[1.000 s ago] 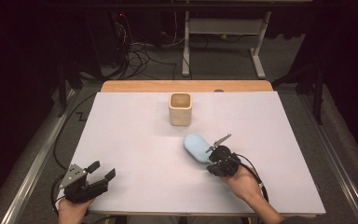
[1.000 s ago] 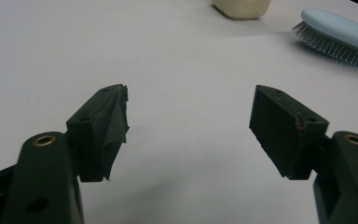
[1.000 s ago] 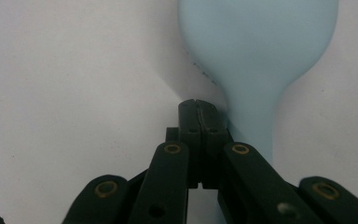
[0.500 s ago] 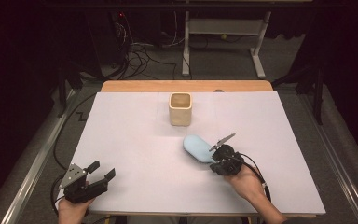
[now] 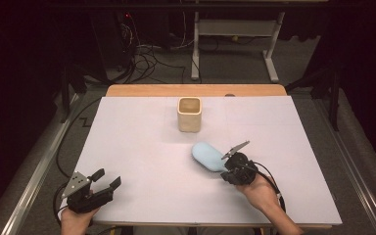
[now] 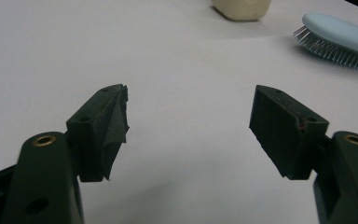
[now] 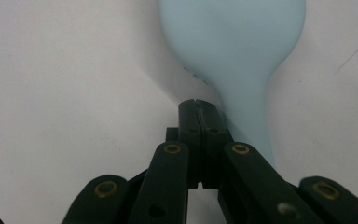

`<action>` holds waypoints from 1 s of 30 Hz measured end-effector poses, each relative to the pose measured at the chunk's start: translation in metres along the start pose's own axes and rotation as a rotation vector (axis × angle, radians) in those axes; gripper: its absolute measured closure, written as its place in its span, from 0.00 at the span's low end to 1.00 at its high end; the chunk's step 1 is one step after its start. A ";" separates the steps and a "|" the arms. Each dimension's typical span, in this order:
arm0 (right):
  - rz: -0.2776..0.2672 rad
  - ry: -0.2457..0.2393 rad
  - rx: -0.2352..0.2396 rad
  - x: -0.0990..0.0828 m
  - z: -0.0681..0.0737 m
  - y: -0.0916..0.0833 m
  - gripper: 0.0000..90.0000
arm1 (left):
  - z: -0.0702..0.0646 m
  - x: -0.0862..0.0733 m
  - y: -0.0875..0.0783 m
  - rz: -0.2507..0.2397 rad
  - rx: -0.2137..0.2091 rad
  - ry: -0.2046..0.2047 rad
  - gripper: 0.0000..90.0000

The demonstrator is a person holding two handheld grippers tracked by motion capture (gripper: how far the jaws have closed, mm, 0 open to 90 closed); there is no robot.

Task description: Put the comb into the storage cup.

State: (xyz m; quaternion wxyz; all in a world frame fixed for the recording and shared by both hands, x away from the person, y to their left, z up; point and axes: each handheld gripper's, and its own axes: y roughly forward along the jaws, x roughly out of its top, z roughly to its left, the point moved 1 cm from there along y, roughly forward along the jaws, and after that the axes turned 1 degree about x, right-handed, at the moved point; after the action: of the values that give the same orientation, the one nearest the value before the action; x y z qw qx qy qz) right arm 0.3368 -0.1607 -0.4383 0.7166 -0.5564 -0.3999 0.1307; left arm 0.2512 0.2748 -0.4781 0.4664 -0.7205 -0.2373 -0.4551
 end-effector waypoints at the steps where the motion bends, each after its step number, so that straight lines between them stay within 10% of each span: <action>1: -0.004 0.001 0.001 0.000 0.000 -0.001 1.00 | 0.000 0.000 0.000 -0.001 0.000 -0.002 0.32; 12: -0.052 0.010 -0.010 0.000 -0.002 -0.011 0.99 | 0.000 0.000 0.000 -0.003 -0.001 -0.002 0.32; 30: -0.026 0.035 -0.044 0.009 -0.014 -0.011 0.68 | 0.000 0.000 0.000 -0.004 -0.003 -0.005 0.32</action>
State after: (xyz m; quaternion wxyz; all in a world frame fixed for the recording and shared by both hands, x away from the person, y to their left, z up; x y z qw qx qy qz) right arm 0.3495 -0.1682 -0.4258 0.7128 -0.5688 -0.3973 0.1028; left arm 0.2512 0.2753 -0.4778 0.4638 -0.7217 -0.2393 -0.4546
